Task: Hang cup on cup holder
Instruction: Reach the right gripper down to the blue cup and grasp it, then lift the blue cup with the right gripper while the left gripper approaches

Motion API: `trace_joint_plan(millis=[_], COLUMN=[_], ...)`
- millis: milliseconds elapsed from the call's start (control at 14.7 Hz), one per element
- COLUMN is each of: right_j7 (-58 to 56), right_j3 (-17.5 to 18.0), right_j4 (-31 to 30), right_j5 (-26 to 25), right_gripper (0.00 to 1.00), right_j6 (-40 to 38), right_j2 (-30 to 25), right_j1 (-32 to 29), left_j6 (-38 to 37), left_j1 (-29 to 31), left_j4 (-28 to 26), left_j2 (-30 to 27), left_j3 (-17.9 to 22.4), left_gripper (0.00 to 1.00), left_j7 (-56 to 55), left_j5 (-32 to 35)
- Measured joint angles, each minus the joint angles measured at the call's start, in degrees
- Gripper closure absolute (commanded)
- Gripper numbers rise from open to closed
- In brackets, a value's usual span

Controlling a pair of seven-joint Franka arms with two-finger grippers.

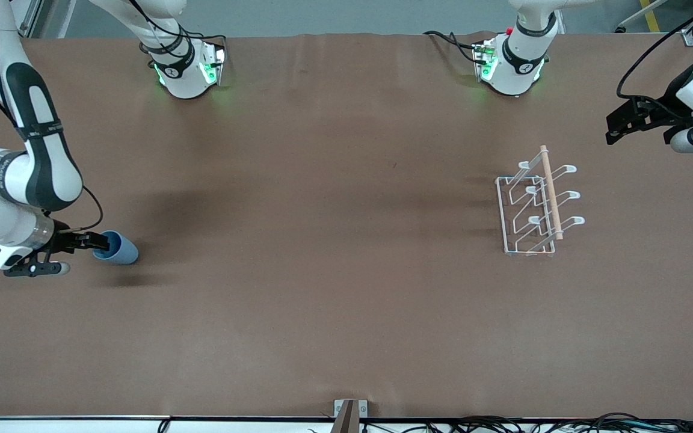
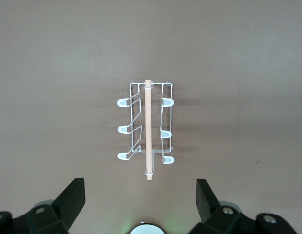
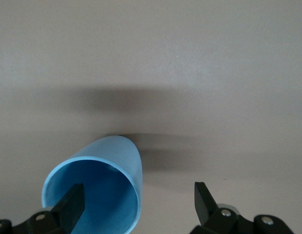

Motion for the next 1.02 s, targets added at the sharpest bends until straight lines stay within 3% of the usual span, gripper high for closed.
trace_joint_plan(millis=[136, 272, 816, 1019], right_j7=[0.0, 0.0, -0.2, -0.4], right_j3=[0.0, 0.0, 0.4, 1.9], right_j4=[-1.2, -1.5, -1.3, 0.5], right_j5=[0.0, 0.0, 0.0, 0.2], right_gripper=[0.86, 0.94, 0.94, 0.95], right_j6=[0.6, 0.6, 0.6, -6.0], right_j2=[0.0, 0.0, -0.3, -2.8], right_j1=[0.0, 0.0, 0.1, 1.2], left_j6=[0.0, 0.0, 0.0, 0.0], left_j1=[0.0, 0.0, 0.0, -0.1], left_j4=[0.0, 0.0, 0.0, 0.0], left_j2=[0.0, 0.0, 0.0, 0.0], left_j3=[0.0, 0.0, 0.0, 0.0], left_gripper=[0.00, 0.00, 0.00, 0.00], left_j7=[0.0, 0.0, 0.0, 0.0], left_j5=[0.0, 0.0, 0.0, 0.0])
